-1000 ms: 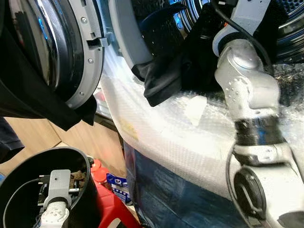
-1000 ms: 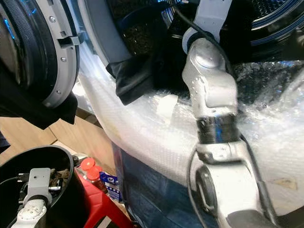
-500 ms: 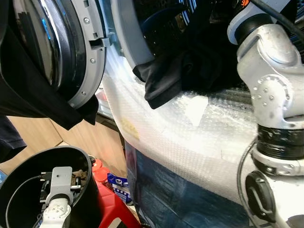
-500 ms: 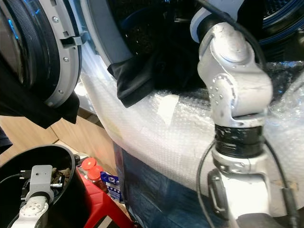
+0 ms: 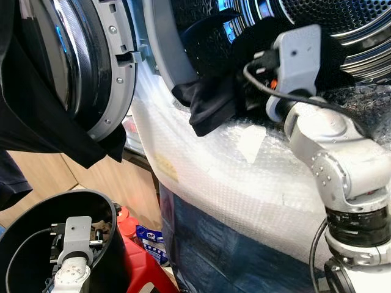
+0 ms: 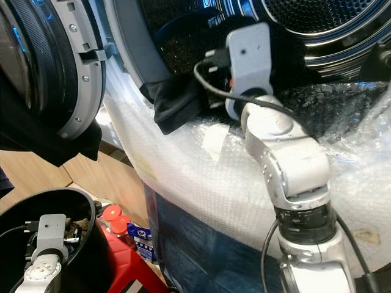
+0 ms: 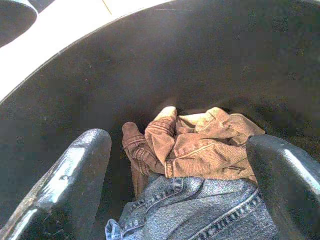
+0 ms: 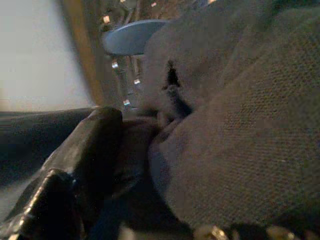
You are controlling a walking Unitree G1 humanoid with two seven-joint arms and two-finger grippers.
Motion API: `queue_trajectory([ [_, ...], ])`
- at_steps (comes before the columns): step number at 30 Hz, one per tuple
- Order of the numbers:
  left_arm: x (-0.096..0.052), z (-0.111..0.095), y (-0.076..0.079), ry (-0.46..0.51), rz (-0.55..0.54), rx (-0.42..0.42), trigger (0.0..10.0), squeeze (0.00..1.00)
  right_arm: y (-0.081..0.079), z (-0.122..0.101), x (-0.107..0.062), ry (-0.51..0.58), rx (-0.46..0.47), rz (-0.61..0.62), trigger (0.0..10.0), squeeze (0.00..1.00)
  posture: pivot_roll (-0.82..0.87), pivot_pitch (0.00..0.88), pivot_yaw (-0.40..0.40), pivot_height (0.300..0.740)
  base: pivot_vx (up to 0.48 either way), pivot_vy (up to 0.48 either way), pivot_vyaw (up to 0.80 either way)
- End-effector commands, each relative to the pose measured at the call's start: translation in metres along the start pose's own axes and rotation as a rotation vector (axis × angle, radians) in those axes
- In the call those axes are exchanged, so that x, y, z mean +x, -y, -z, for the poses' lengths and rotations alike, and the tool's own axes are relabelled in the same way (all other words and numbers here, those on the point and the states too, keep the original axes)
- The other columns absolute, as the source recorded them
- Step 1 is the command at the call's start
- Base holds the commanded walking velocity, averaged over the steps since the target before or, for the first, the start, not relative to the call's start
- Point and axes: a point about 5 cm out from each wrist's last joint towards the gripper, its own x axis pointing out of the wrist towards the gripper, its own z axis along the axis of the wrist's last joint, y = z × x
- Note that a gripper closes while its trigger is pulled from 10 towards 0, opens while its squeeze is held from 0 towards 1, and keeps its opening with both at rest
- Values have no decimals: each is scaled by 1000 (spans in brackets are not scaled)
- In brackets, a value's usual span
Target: Clothes washing
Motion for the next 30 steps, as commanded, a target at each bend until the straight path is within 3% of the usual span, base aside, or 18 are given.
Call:
queue_trajectory([
  [1, 0, 3, -2, -15, -15, 1, 10000, 0, -4, 0, -5, -13, 12, -33, 10000, 0, 146, 0, 51, 740, 0, 0, 0],
  [5, 2, 0, -4, -11, -17, 2, 10000, 0, -4, 5, -14, -48, -1, -49, 10000, 0, 148, 0, 54, 740, 0, 0, 0],
  [8, 2, -1, -6, -9, -21, 3, 10000, 0, 6, 9, -21, -83, -2, -13, 10000, 0, 140, 3, 59, 740, 0, 0, 0],
  [10, 3, 0, -5, -13, -14, 8, 10000, 0, 27, 10, -22, -75, 67, 137, 10000, 0, 131, 5, 63, 740, 0, 0, 0],
  [13, 3, -2, -3, -11, -11, 7, 10000, 0, 38, 7, -23, -52, 164, 219, 10000, 0, 130, 5, 65, 740, 0, 0, 0],
  [15, 4, -3, -3, -6, -10, 6, 10000, 0, 48, -17, -24, 173, 348, 274, 10000, 0, 129, 7, 72, 740, 0, 0, 0],
  [17, 4, -4, -2, -2, -4, 11, 10000, 0, 53, -33, -28, 311, 342, 315, 10000, 0, 129, 7, 72, 740, 0, 0, 0],
  [19, 4, -5, -2, -2, -2, 13, 10000, 0, 46, -32, -26, 280, 300, 267, 10000, 0, 130, 4, 74, 740, 0, 0, 0],
  [20, 5, -5, -2, -2, -1, 14, 10000, 0, 30, -17, -23, 161, 204, 172, 10000, 0, 132, 3, 74, 740, 0, 0, 0],
  [22, 5, -5, -2, -2, -2, 15, 10000, 0, 21, 2, -22, 51, 105, 146, 10000, 0, 136, 3, 71, 740, 0, 0, 0],
  [24, 4, -5, -3, -2, -4, 15, 10000, 0, 20, 18, -24, -14, 106, 193, 10000, 0, 137, 4, 69, 740, 0, 0, 0],
  [26, 4, -4, -3, -3, -4, 15, 10000, 0, 14, 25, -29, -65, 129, 138, 10000, 0, 140, 4, 66, 740, 0, 0, 0],
  [28, 4, -4, -3, -4, -4, 14, 10000, 0, 11, 26, -30, -78, 121, 114, 10000, 0, 140, 4, 66, 740, 0, 0, 0],
  [30, 4, -3, -3, -8, -4, 15, 10000, 0, 3, 14, -35, 22, 108, 26, 10000, 0, 130, 7, 68, 740, 0, 0, 0],
])
